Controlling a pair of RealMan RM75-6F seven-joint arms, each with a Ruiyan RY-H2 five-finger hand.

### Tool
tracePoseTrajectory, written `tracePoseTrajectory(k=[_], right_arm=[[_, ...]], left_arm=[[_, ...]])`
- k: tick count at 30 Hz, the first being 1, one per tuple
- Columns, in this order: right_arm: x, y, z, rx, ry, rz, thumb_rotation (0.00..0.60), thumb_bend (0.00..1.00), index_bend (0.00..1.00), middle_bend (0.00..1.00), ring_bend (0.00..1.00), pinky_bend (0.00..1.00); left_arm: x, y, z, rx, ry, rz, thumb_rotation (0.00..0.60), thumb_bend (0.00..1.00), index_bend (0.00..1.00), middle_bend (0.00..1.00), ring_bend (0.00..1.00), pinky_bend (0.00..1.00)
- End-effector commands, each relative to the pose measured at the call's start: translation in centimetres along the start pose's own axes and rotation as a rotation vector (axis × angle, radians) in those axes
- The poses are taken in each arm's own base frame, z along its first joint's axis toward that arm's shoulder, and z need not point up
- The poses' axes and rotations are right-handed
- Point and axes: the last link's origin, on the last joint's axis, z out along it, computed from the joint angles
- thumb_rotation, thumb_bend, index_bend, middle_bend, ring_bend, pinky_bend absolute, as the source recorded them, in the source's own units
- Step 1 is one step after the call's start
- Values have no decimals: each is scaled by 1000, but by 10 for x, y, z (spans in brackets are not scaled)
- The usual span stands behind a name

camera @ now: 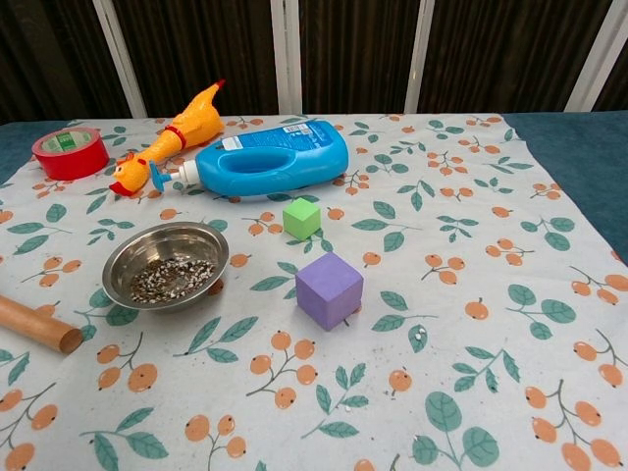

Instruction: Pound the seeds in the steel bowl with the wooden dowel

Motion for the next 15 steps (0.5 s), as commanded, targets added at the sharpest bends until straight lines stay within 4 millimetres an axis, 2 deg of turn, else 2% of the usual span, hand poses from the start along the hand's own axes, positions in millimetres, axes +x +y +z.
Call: tracePoseTrajectory(k=[1,7,15], right_arm=[[0,0,0,0,-1,1,600,474,0,0,0,0],[0,0,1,-2,-1,4,600,475,0,0,0,0],[0,0,2,-3,-6,8,600,475,0,0,0,0]], left_arm=[[-6,13,9,-25,-18,25,600,248,329,358,20,0],[-11,30,19,-56,-30,46,600,272,350,382,21,0],[-16,42,25,-71,-47,55,600,276,380,426,35,0]])
